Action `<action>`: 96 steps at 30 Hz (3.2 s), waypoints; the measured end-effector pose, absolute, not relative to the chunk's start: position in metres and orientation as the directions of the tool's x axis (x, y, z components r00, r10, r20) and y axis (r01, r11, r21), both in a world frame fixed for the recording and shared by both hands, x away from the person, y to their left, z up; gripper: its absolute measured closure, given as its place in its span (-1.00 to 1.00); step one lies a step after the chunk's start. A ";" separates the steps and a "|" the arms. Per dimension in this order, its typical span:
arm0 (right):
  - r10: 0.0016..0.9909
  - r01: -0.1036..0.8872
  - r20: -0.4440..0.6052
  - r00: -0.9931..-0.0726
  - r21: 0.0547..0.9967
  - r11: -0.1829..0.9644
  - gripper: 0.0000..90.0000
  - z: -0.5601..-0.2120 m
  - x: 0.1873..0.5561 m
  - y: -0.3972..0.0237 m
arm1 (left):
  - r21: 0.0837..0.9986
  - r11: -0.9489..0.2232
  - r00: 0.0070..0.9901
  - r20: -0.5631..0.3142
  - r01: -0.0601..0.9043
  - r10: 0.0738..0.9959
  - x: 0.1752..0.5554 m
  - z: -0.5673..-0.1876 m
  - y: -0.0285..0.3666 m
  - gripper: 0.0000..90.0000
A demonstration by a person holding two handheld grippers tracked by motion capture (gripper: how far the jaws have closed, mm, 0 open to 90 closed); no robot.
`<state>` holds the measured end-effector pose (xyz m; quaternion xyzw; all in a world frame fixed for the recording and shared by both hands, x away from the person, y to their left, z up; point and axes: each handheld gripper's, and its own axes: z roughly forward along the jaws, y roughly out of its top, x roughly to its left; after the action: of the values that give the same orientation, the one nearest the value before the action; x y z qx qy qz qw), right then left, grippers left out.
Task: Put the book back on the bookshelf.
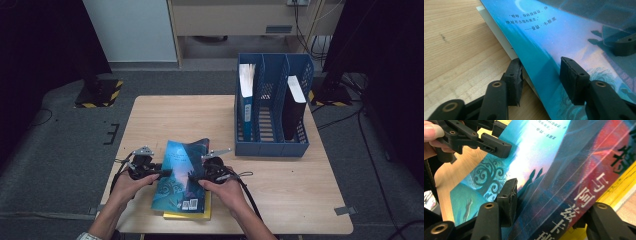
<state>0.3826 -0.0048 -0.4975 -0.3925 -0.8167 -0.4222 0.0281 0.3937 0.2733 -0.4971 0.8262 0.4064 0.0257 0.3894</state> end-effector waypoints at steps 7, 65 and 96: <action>0.616 0.655 0.366 -0.697 0.675 0.340 0.21 -0.487 0.386 -0.004 | 0.670 -0.368 0.668 -0.260 0.644 0.697 0.395 -0.484 0.276 0.36; 0.643 0.515 0.176 -0.746 0.765 0.388 0.54 -0.409 0.413 0.006 | 0.733 -0.398 0.699 -0.146 0.551 0.700 0.412 -0.408 0.291 0.74; 0.645 0.431 0.069 -0.761 0.797 0.424 0.50 -0.398 0.423 0.009 | 0.743 -0.433 0.705 -0.073 0.510 0.705 0.421 -0.387 0.287 0.78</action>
<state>0.4226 0.0085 -0.3980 -0.3224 -0.8345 -0.4292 -0.1245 0.4213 0.2872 -0.3866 0.8372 0.3629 0.1253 0.3896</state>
